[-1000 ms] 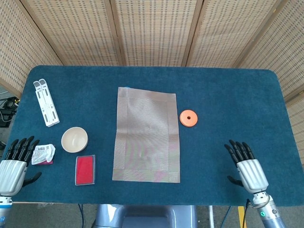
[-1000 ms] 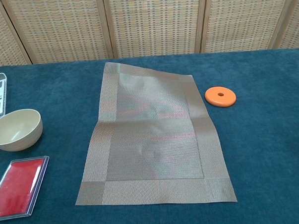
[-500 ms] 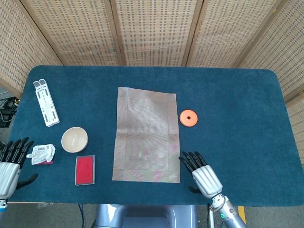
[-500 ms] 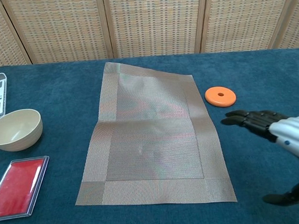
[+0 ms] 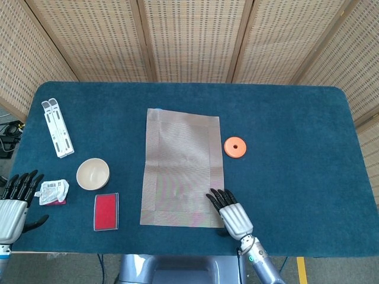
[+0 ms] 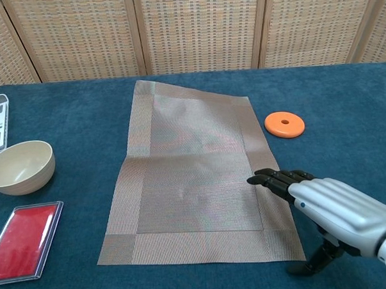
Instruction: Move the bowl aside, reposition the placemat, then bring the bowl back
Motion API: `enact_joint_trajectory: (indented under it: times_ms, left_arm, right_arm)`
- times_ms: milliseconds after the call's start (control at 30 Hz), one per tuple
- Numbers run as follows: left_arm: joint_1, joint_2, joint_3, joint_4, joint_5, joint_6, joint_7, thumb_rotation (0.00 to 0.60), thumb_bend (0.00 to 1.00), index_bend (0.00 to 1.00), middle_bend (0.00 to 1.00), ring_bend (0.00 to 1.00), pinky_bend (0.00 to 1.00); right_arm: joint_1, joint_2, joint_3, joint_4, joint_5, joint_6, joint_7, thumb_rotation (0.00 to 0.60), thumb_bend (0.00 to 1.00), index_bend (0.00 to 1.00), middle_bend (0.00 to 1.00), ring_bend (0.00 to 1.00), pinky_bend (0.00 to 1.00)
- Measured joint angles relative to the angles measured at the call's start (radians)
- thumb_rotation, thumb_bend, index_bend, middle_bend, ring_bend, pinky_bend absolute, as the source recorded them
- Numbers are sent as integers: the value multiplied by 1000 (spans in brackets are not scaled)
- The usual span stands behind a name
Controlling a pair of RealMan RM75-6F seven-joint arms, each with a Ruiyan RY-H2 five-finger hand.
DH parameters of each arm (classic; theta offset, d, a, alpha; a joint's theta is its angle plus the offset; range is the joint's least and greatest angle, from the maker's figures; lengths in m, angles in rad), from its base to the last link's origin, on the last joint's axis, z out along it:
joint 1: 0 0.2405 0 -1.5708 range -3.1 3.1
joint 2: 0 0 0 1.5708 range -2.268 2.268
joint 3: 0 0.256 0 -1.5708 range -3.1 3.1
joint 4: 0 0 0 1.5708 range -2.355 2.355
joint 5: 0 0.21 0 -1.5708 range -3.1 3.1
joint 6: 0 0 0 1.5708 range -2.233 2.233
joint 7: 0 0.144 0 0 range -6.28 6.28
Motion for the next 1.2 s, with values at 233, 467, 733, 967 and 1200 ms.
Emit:
enact_joint_trajectory:
  times_ms: [233, 467, 733, 967, 1200]
  left_arm:
    - [4, -2, -8, 1, 5, -14, 0, 600, 116, 5, 0, 0, 0]
    - [7, -4, -14, -1, 8, -24, 6, 600, 117, 6, 0, 0, 0]
    - [10, 1, -17, -8, 19, -31, -12, 600, 117, 6, 0, 0, 0]
    - [14, 2, -21, -7, 25, -35, -15, 600, 117, 7, 0, 0, 0]
    - [14, 0, -25, -8, 24, -45, -14, 600, 117, 9, 0, 0, 0]
  right_arm:
    - [10, -39, 13, 58, 31, 6, 7, 600, 91, 24, 0, 0, 0]
    - [17, -47, 10, 74, 40, 8, 3, 600, 251, 24, 0, 0, 0]
    - [24, -69, -12, 138, -62, 91, 95, 600, 541, 45, 0, 0, 0]
    - [26, -85, -30, 193, -125, 164, 183, 600, 606, 55, 0, 0, 0]
    - [28, -90, -31, 212, -125, 170, 213, 600, 502, 313, 0, 0, 16]
